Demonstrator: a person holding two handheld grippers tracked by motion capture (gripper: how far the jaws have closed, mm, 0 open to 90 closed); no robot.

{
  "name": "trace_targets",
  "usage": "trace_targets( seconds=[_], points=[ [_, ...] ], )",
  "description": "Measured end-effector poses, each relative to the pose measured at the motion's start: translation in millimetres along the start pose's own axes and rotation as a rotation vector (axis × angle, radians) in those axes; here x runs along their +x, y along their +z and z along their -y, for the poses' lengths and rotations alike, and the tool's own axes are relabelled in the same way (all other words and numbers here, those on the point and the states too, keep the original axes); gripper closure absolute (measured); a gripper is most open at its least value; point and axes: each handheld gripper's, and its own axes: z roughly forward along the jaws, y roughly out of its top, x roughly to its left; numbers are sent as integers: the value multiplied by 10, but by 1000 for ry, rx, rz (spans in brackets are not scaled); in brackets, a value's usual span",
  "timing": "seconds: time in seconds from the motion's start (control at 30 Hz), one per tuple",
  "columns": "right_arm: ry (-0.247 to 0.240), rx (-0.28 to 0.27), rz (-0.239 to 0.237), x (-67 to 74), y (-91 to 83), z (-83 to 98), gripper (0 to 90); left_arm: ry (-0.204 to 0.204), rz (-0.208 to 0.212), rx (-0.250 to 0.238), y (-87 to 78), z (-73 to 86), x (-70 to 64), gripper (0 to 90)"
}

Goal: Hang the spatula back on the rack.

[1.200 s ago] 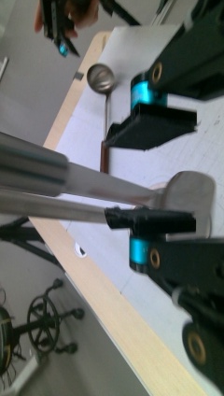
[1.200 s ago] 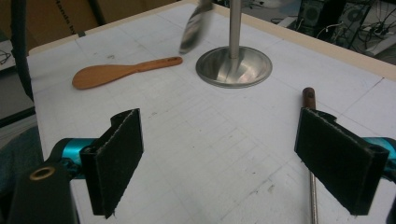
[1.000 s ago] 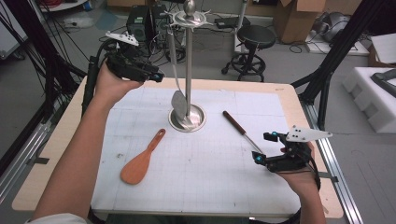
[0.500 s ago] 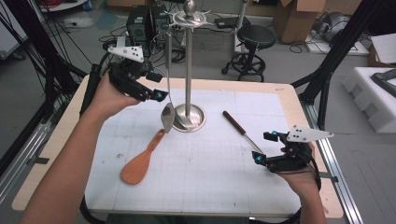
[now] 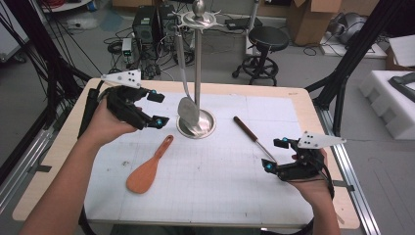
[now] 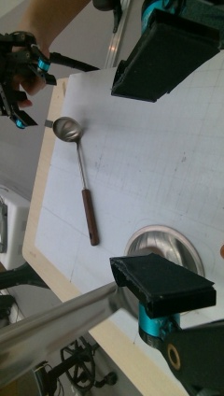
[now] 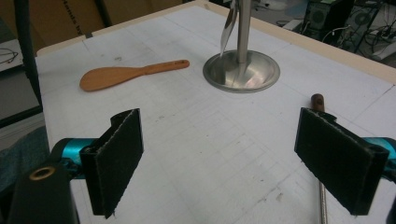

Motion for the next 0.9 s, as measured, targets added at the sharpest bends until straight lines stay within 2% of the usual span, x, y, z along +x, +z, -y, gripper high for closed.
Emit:
trace_targets(
  seconds=[0.2,0.47,0.63,0.73,0.9],
  points=[
    [-1,6,0,6,20,3,146,-24,1,-18,65,273,-62,101],
    [5,18,5,-2,46,17,146,-73,-4,-59,60,653,-61,68],
    [-3,29,4,-7,72,18,146,-70,-35,-82,26,813,-133,17],
    [2,32,5,-8,86,22,146,-74,-36,-105,-4,878,-163,17],
    [3,40,4,-10,93,34,146,-56,-37,-136,-14,979,-253,17]
  ],
)
